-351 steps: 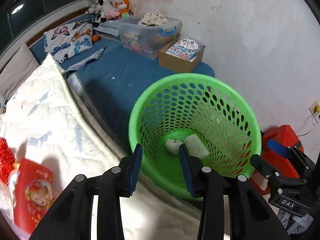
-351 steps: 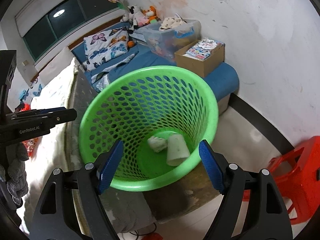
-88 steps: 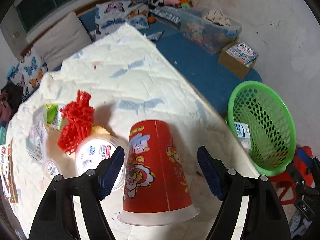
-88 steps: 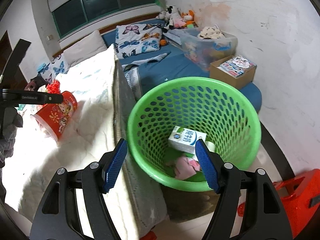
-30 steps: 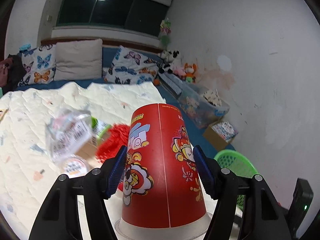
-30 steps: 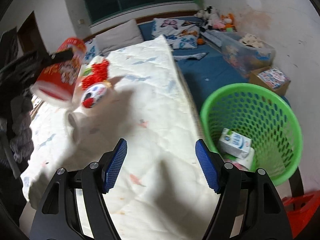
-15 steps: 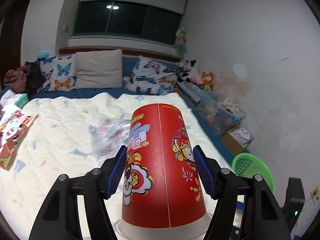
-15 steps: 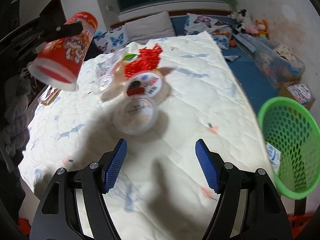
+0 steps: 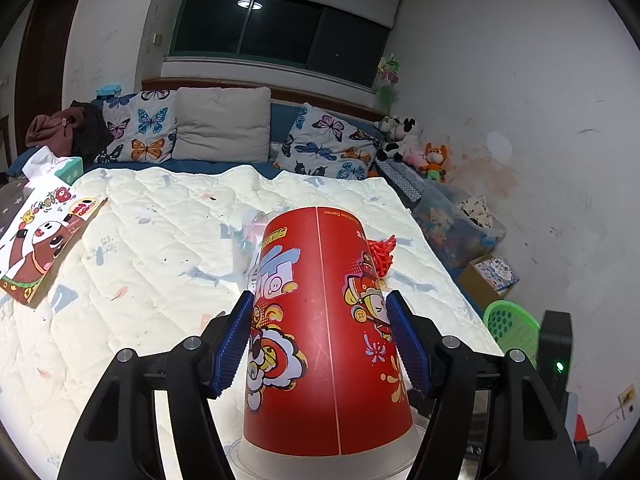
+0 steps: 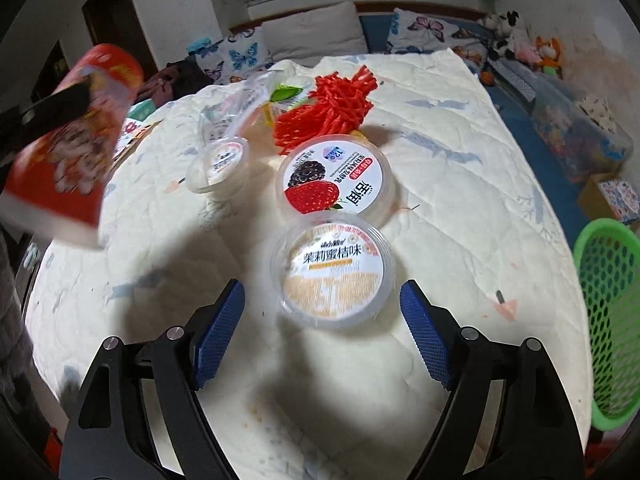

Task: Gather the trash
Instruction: 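Lift the red cup with the left gripper while the right gripper grasps a clear jelly cup, then carry both cups over the wastebasket and open the left gripper to drop the red cup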

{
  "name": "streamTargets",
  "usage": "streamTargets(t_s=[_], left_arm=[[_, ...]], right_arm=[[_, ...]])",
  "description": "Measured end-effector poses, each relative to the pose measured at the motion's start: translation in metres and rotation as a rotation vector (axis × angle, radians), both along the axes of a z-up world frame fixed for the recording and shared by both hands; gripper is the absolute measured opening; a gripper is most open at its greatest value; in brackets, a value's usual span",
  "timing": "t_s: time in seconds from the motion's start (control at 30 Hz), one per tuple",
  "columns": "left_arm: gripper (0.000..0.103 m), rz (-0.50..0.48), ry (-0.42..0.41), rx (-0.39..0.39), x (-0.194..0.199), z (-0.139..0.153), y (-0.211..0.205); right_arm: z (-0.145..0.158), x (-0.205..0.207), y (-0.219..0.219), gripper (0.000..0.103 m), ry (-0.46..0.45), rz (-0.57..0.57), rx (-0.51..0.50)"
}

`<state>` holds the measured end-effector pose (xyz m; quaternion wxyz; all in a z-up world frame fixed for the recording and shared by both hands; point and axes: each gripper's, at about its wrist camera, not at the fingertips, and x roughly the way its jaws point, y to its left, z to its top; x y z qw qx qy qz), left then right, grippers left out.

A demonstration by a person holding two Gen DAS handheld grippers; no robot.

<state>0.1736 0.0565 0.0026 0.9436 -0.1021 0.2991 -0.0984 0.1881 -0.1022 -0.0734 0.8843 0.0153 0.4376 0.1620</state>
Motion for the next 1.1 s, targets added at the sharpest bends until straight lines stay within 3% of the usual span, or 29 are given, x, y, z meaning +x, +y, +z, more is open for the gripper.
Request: streamTargets(t_s=[0.13, 0.27, 0.6, 0.9, 1.1], left_arm=[[0.064, 0.003, 0.010, -0.011, 0.001, -0.004, 0.002], [0.064, 0.003, 0.021, -0.009, 0.003, -0.008, 0.001], [0.064, -0.019, 0.025, -0.008, 0.004, -0.007, -0.009], [0.064, -0.102, 0.030, -0.007, 0.007, -0.005, -0.054], [0.064, -0.187, 0.038, -0.005, 0.015, -0.003, -0.108]], right_arm=[[-0.003, 0.006, 0.005, 0.079, 0.007, 0.000, -0.012], [-0.005, 0.010, 0.006, 0.070, 0.005, -0.005, -0.026], [0.004, -0.008, -0.008, 0.069, -0.026, -0.018, 0.008], [0.031, -0.042, -0.066, 0.069, -0.100, -0.118, 0.055], [0.035, -0.059, -0.145, 0.069, -0.120, -0.264, 0.026]])
